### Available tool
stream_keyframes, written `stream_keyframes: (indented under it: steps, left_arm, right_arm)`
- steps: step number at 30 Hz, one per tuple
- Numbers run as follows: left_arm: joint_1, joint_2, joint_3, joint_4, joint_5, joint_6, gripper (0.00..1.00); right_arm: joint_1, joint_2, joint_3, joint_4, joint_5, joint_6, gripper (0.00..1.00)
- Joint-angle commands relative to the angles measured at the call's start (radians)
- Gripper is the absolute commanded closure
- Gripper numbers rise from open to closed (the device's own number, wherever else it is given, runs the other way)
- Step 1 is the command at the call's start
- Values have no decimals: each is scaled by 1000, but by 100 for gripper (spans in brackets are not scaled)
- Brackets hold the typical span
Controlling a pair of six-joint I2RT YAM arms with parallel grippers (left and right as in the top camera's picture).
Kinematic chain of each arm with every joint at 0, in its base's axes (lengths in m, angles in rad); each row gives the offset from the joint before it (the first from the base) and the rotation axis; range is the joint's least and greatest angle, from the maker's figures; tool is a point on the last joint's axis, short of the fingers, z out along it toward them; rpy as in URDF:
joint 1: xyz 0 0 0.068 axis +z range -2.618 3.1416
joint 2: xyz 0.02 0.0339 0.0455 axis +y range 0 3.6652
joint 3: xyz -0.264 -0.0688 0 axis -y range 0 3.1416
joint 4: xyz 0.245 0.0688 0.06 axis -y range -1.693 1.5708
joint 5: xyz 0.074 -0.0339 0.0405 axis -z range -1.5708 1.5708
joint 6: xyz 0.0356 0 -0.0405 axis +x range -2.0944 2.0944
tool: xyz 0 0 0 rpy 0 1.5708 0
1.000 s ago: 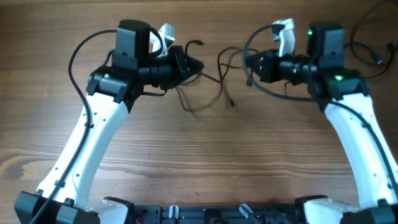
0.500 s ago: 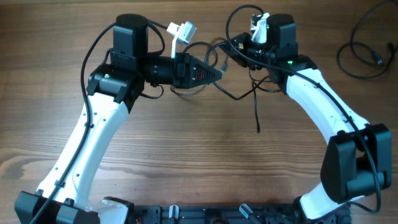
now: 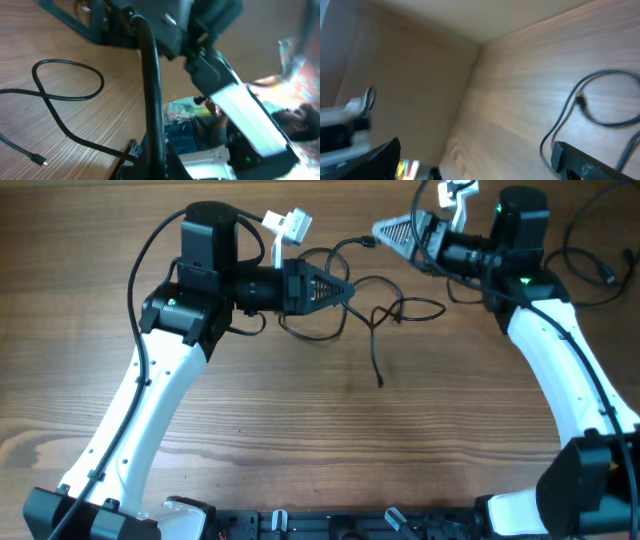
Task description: Untangle cables
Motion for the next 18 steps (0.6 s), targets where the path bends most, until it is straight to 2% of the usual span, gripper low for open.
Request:
stream_keyframes:
  steps: [1,3,5,7,10,12,13,14,16,18]
  left_arm:
    - [5,-3,2,3,-135,-96,96]
    - [5,-3,2,3,-208,-179,96]
    - [5,-3,2,8,-277,-312,96]
    - [5,-3,2,40,-278,-390,96]
    - [5,-3,2,67,-268,-482,96]
    - [5,-3,2,67,-251,-500,96]
    - [5,-3,2,67,-245,-512,96]
    - [5,-3,2,68,-236,-528,96]
    - [5,-3,2,67,-237,-544,94]
    - [5,-3,2,66,-273,-540,94]
  right_arm:
    - [5,-29,11,-85,-170,-210,3]
    - [5,-29,11,-179,-241,-340,5]
    - [5,-29,11,-294,-254,-478,6]
    - [10,-29,11,-369,-257,-571,7]
    - [58,-29,11,-433,-291,-806,8]
    - [97,-29,11,-451,-290,-916,15]
    - [109,-28,11,-451,-286,-936,20]
    - [121,-28,11,-450,-263,-940,31]
    - [132,-28,11,-450,-175,-888,61]
    - [132,-28,11,-443,-52,-767,71]
